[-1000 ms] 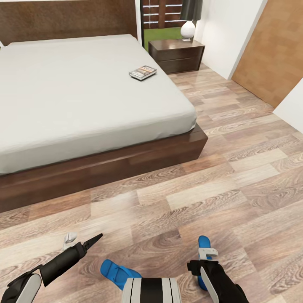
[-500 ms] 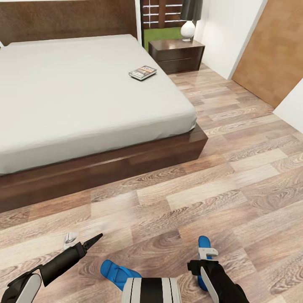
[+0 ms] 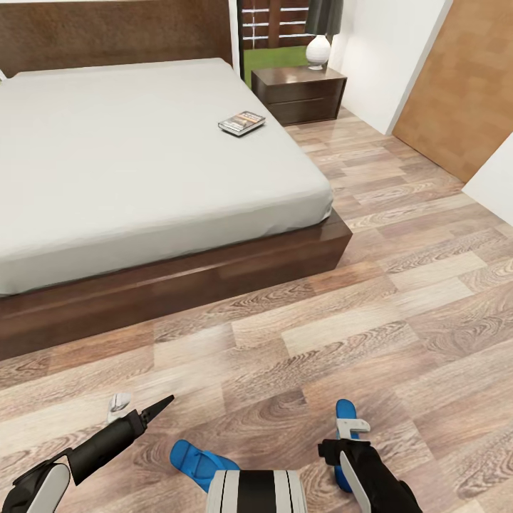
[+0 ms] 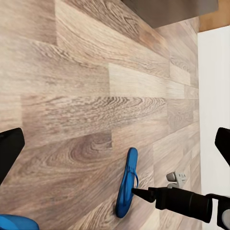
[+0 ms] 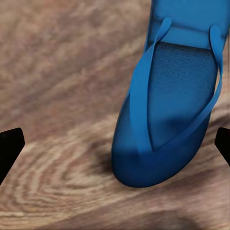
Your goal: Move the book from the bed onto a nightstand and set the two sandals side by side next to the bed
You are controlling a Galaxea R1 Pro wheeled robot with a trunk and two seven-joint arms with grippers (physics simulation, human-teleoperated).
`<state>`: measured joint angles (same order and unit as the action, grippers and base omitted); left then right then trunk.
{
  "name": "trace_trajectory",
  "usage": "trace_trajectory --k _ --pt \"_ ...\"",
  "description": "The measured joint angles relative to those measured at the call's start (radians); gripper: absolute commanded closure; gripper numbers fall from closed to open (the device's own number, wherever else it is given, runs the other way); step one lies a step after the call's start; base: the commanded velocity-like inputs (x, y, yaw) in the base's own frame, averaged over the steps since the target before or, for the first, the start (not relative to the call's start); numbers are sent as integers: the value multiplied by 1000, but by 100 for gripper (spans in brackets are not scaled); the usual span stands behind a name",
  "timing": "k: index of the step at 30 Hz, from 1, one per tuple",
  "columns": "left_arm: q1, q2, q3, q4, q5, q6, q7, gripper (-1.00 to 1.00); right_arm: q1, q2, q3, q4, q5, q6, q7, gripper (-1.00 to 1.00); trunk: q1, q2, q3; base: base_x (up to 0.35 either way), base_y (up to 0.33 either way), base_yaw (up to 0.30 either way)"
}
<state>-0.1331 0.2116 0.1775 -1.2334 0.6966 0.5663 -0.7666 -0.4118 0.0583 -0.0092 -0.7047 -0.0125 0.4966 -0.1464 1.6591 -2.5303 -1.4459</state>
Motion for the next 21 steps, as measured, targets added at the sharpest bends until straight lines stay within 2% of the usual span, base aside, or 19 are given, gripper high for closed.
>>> trace_trajectory --k 6,9,12,21 --pt "0 0 0 0 0 0 0 -100 1 -1 -2 -2 2 -2 -3 -100 0 0 0 0 0 0" --pt "0 -1 -1 0 0 0 0 -100 1 -1 -3 -4 2 -3 -59 -100 0 0 0 0 0 0" --pt "0 -1 -1 0 0 0 0 -100 0 -1 -3 -4 1 -4 -82 -100 0 0 0 0 0 0" --pt "0 -1 -2 0 0 0 0 -100 0 -1 -3 -4 0 -4 -97 -100 0 0 0 0 0 0"
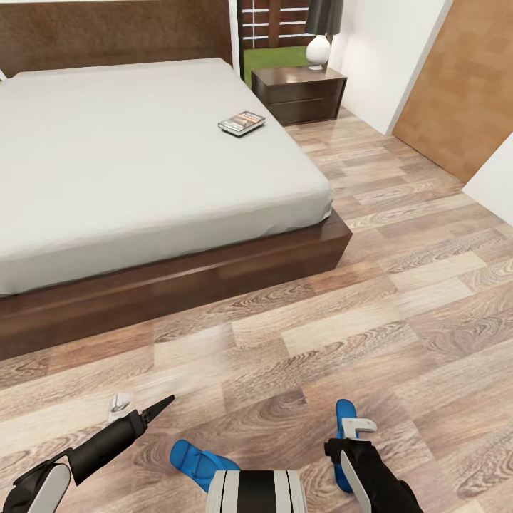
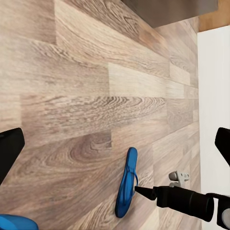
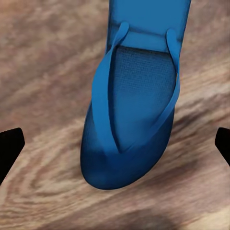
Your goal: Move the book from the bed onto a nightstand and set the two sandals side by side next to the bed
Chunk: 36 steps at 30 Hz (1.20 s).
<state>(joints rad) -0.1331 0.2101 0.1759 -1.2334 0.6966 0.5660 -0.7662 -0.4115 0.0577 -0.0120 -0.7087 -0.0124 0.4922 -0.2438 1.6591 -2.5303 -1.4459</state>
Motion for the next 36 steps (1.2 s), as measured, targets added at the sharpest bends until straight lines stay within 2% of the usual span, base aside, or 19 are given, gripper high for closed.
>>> trace_trajectory --k 17,27,36 --pt "0 0 0 0 0 0 0 -100 0 0 -1 0 0 1 0 -100 0 0 0 0 0 0" --pt "0 0 0 0 0 0 0 -100 0 0 -2 0 0 1 0 -100 5 -2 -39 0 0 0" --pt "0 0 0 0 0 0 0 -100 0 -1 1 -2 3 -1 0 -100 4 -2 -39 0 0 0"
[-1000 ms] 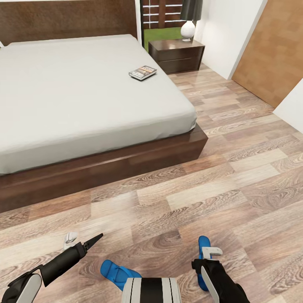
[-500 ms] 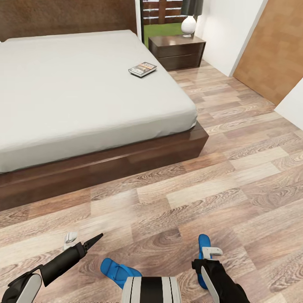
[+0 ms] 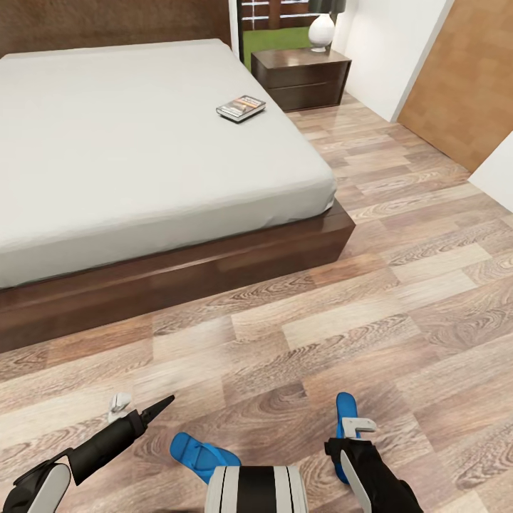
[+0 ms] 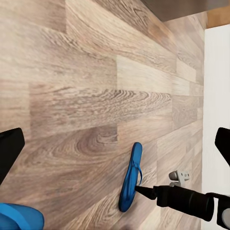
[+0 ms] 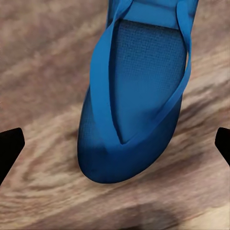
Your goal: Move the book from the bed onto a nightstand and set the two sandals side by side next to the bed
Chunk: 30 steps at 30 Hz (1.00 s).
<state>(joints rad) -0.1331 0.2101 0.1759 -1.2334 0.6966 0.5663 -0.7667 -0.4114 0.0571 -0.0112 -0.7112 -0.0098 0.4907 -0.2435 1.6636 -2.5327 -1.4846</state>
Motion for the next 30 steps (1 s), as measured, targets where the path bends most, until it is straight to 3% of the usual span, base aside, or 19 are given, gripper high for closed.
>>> trace_trajectory --k 6,9,12,30 --pt "0 -2 -1 0 0 0 0 -100 0 -1 1 -1 3 -27 1 -100 0 0 0 0 0 0" --pt "0 -13 0 0 0 0 0 -100 0 -2 1 1 5 -155 0 -100 0 0 0 0 0 0" --pt "0 -14 0 0 0 0 0 -100 0 -2 1 1 4 -182 0 -100 0 0 0 0 0 0" --pt "0 -15 0 3 -1 -1 0 -100 0 -2 0 11 -1 -206 2 -100 0 0 0 0 0 0"
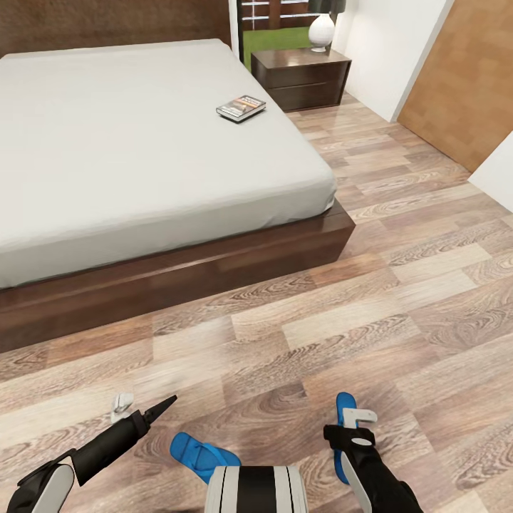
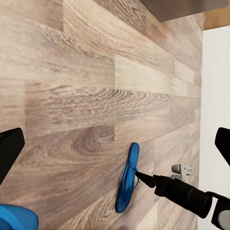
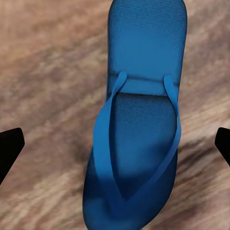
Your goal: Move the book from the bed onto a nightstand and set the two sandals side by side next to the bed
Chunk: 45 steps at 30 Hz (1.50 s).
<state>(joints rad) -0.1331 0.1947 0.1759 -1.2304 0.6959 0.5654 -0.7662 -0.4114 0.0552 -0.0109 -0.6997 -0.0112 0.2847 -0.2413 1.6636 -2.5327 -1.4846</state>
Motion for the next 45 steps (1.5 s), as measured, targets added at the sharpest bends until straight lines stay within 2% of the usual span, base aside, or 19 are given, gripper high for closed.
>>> trace_trajectory --k 22,45 --pt "0 0 0 0 -1 0 0 -100 0 -1 0 0 -1 0 -1 -100 9 -5 -81 0 0 0" --pt "0 0 0 1 1 0 0 -100 0 -5 -4 -13 -1 1 -1 -100 9 -5 -81 0 0 0"
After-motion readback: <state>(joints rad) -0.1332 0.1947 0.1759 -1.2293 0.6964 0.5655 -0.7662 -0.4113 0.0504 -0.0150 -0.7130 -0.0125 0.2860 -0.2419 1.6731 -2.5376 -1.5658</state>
